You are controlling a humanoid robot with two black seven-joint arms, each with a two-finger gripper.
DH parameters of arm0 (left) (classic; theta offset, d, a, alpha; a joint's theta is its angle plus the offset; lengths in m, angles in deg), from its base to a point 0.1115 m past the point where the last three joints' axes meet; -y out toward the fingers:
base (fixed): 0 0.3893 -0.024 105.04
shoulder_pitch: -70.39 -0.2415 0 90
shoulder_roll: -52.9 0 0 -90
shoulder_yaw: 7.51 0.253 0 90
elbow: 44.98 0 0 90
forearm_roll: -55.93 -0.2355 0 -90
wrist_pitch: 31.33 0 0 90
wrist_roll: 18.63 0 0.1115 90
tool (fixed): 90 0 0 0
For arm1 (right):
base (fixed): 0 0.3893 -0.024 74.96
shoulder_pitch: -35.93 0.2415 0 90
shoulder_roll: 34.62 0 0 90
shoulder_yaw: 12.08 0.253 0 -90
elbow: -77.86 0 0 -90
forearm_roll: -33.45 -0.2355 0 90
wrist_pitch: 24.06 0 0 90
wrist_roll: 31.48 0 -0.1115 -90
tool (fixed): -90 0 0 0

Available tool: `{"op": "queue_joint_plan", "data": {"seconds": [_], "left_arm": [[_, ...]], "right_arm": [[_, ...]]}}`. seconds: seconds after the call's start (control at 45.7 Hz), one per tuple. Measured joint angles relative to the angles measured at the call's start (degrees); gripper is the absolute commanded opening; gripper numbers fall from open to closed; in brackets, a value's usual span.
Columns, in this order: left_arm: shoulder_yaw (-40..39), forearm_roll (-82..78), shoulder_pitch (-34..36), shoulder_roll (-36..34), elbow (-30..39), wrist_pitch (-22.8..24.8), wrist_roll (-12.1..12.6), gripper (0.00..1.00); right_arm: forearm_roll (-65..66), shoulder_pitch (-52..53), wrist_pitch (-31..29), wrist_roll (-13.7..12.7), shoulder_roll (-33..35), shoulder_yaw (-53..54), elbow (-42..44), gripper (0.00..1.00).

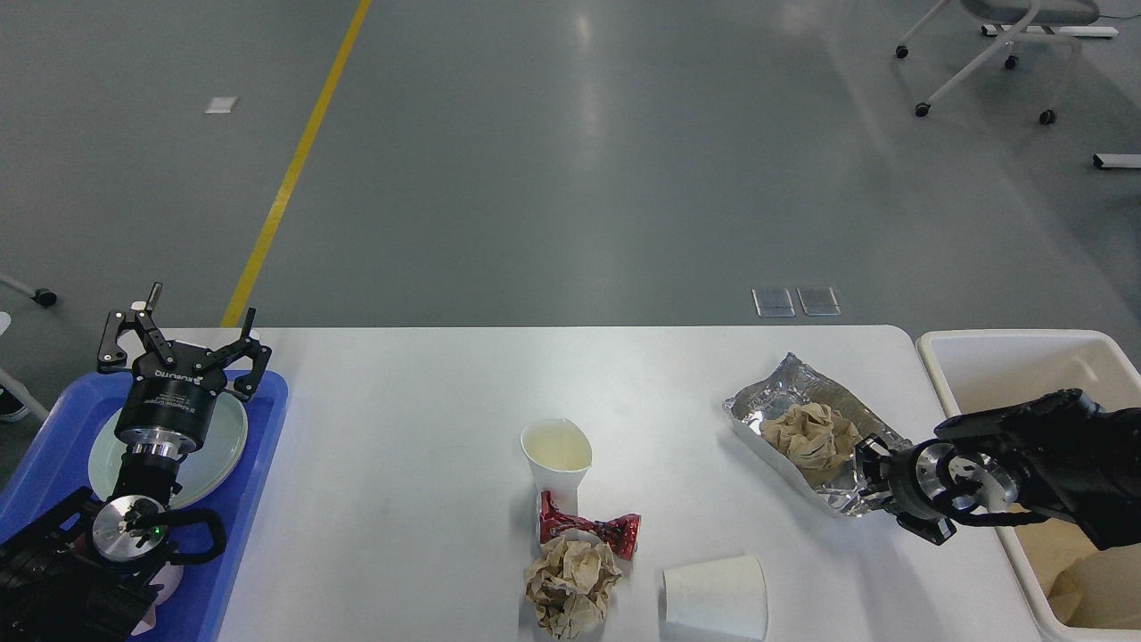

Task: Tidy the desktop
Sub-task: 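Grasp the foil tray with crumpled paper with the right gripper, then drag the foil tray into the white bin and release it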

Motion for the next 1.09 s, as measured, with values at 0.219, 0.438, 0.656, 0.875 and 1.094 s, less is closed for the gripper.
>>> {"op": "queue_joint_plan", "data": {"seconds": [0.219, 0.438, 0.656, 0.875, 1.094], "left_arm": [[0.0, 0.0, 0.0, 0.0, 0.0, 0.0, 0.0, 0.98], [0.0, 0.0, 0.0, 0.0, 0.0, 0.0, 0.0, 0.98], [0.0, -0.01, 0.0, 0.0, 0.0, 0.0, 0.0, 0.98], [0.0, 0.01, 0.0, 0.0, 0.0, 0.0, 0.0, 0.98], [0.0, 0.0, 0.0, 0.0, 0.0, 0.0, 0.0, 0.98]], "right_arm": [[0.04, -0.29, 1.99, -0.07, -0.02, 0.0, -0.18, 0.0], [0.14, 0.69, 1.94, -0.51, 0.74, -0.19, -1.57, 0.0], [0.26, 10.47, 1.25, -3.04, 6.35, -2.21, -12.1, 0.0], [-2.01, 23.26, -4.13, -3.12, 11.45, -6.46, -22.46, 0.0], [-8.5, 31.83, -15.65, -2.66, 13.66, -10.92, -24.17, 0.0]]}}
